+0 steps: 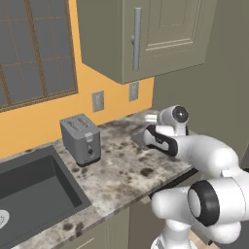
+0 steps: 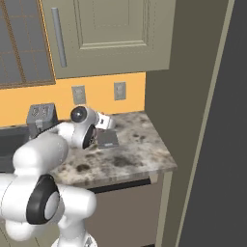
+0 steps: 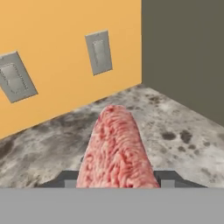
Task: Take the steak from the fridge and place it on the digital scale on the counter by the fridge. Wait a few seconds for a reading, then move it to the plate on the dining counter.
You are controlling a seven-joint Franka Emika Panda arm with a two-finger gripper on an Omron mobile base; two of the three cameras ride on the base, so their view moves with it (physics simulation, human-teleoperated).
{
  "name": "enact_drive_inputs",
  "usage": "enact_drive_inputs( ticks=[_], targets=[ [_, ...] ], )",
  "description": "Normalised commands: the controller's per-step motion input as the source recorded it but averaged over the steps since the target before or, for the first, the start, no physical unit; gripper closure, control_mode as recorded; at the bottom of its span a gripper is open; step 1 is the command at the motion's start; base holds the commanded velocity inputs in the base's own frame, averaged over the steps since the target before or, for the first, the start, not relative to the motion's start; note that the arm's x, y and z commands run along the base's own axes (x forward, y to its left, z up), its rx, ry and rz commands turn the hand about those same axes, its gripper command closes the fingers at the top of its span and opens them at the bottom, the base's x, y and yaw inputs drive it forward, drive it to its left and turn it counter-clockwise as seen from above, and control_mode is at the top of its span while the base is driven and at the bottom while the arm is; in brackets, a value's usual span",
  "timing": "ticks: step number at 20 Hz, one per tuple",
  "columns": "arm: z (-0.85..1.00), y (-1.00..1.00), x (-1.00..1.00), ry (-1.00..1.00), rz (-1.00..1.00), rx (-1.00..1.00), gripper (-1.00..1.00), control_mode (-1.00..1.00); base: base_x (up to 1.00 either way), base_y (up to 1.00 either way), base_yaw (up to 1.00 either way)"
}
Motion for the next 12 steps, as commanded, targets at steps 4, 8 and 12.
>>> enact_drive_inputs(
  ticks=[4, 8, 12],
  targets=[
    [1.00, -0.19, -0.53, 0.12, 0.00, 0.01, 1.00, -1.00, 0.00, 0.00, 0.00],
    [0.99, -0.15, -0.63, 0.29, 0.00, 0.00, 1.00, -1.00, 0.00, 0.00, 0.00],
    [0.62, -0.09, -0.59, 0.43, 0.00, 0.00, 1.00, -1.00, 0.00, 0.00, 0.00]
  ],
)
